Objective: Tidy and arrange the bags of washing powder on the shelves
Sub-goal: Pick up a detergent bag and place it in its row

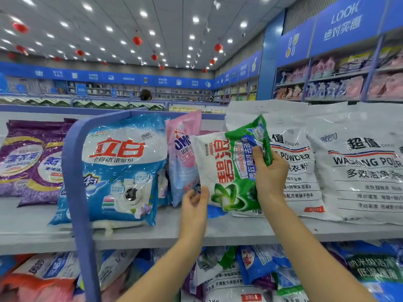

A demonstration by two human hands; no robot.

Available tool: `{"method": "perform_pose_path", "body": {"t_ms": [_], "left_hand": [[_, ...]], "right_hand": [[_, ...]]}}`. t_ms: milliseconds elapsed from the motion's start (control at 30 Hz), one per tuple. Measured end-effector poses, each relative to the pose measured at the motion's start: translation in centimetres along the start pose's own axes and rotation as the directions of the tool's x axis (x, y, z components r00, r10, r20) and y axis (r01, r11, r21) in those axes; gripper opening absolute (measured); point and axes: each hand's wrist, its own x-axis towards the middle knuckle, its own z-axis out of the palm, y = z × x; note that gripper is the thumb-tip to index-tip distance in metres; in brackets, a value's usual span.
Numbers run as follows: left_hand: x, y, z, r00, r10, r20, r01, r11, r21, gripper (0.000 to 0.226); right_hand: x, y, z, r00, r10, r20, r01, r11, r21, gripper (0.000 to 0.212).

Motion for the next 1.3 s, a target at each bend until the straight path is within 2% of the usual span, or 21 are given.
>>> {"method": "perform_pose_path", "body": {"t_ms": [33, 100, 200, 267, 367, 433, 500, 567, 600, 633, 667, 767, 800, 867, 900, 967, 1033, 1133, 1233, 1300], "left_hand": [[0.4, 0.0, 0.5, 0.999, -0.031, 0.02, 0.031, 1.0, -0.003, 0.059], [1.2, 0.2, 0.9, 0.998, 0.017, 0.056, -0.016, 0.999, -0.028, 0.05], [1.9, 1.2, 0.1, 0.965, 0.259, 0.033, -0.261, 0.963, 0.071, 0.043], [2.5, 2.5, -0.9, 0.914, 0.405, 0.002, -0.393, 0.887, 0.243, 0.051], [3.8, 5.7, -2.1, 0.815, 0.573, 0.081, -0.554, 0.732, 0.398, 0.056], [4.5, 8.1, -2.7, 0.713, 0.656, 0.247, -0.668, 0.528, 0.525, 0.058], [4.8, 10.2, -3.0, 0.522, 0.694, 0.496, -0.788, 0.169, 0.593, 0.056], [5.1, 11.8, -3.0, 0.327, 0.646, 0.69, -0.813, -0.181, 0.554, 0.053], [5.4, 12.3, -3.0, 0.283, 0.6, 0.748, -0.801, -0.281, 0.528, 0.053], [5.9, 12.6, -3.1, 0.286, 0.555, 0.781, -0.787, -0.33, 0.522, 0.053], [6.4, 12.7, -3.2, 0.321, 0.519, 0.792, -0.772, -0.342, 0.536, 0.053], [7.5, 12.5, -4.1, 0.489, 0.445, 0.75, -0.701, -0.311, 0.642, 0.054], [7.7, 12.5, -4.5, 0.519, 0.438, 0.734, -0.686, -0.298, 0.664, 0.054], [7.7, 12.4, -5.0, 0.545, 0.451, 0.707, -0.692, -0.234, 0.683, 0.054], [7.6, 12.4, -5.3, 0.553, 0.464, 0.692, -0.71, -0.171, 0.683, 0.052], [7.6, 12.5, -5.9, 0.607, 0.477, 0.635, -0.734, 0.031, 0.679, 0.041], [7.6, 12.5, -6.9, 0.685, 0.43, 0.588, -0.721, 0.285, 0.631, 0.033], [7.2, 12.6, -8.4, 0.752, 0.37, 0.546, -0.654, 0.526, 0.544, 0.017], [7.3, 12.7, -8.8, 0.785, 0.4, 0.474, -0.607, 0.653, 0.454, 0.021], [7.8, 12.6, -8.6, 0.813, 0.444, 0.377, -0.576, 0.71, 0.405, 0.027]], "right_hand": [[-0.4, 0.0, 0.0, 0.998, 0.042, -0.036, -0.039, 0.996, 0.077, 0.026], [-1.2, 0.1, -0.1, 0.99, 0.116, -0.076, -0.096, 0.969, 0.226, 0.019], [-1.7, 0.9, -0.7, 0.974, 0.216, -0.072, -0.178, 0.919, 0.351, 0.01], [-1.5, 1.8, -1.6, 0.952, 0.306, -0.013, -0.285, 0.901, 0.327, 0.005], [-1.2, 3.2, -3.3, 0.889, 0.454, 0.058, -0.456, 0.868, 0.198, 0.027], [-1.2, 3.7, -4.0, 0.867, 0.486, 0.11, -0.497, 0.861, 0.107, 0.04], [-1.2, 3.9, -4.2, 0.902, 0.408, 0.142, -0.409, 0.912, -0.025, 0.063], [-1.0, 3.6, -3.9, 0.937, 0.271, 0.222, -0.255, 0.962, -0.099, 0.081], [-0.8, 3.3, -3.7, 0.932, 0.219, 0.29, -0.206, 0.976, -0.074, 0.081], [-0.6, 2.9, -3.3, 0.916, 0.194, 0.352, -0.194, 0.98, -0.036, 0.073], [-0.4, 2.6, -3.1, 0.904, 0.18, 0.387, -0.189, 0.982, -0.015, 0.059], [0.3, 2.3, -2.3, 0.938, 0.095, 0.333, -0.082, 0.995, -0.053, 0.008], [0.6, 2.3, -2.1, 0.942, 0.076, 0.327, -0.059, 0.996, -0.061, 0.006], [1.1, 2.1, -1.6, 0.928, 0.1, 0.359, -0.095, 0.995, -0.031, 0.007], [1.5, 2.0, -1.4, 0.915, 0.124, 0.384, -0.131, 0.991, -0.008, 0.005], [2.2, 2.0, -1.4, 0.883, 0.158, 0.442, -0.183, 0.983, 0.015, 0.002], [2.6, 2.0, -1.9, 0.849, 0.193, 0.492, -0.225, 0.974, 0.007, 0.01], [3.2, 2.0, -2.6, 0.782, 0.244, 0.574, -0.265, 0.963, -0.049, 0.02], [4.2, 1.2, -2.9, 0.724, 0.287, 0.627, -0.299, 0.95, -0.089, 0.031], [4.8, 0.7, -2.8, 0.678, 0.326, 0.659, -0.386, 0.921, -0.059, 0.033]]}}
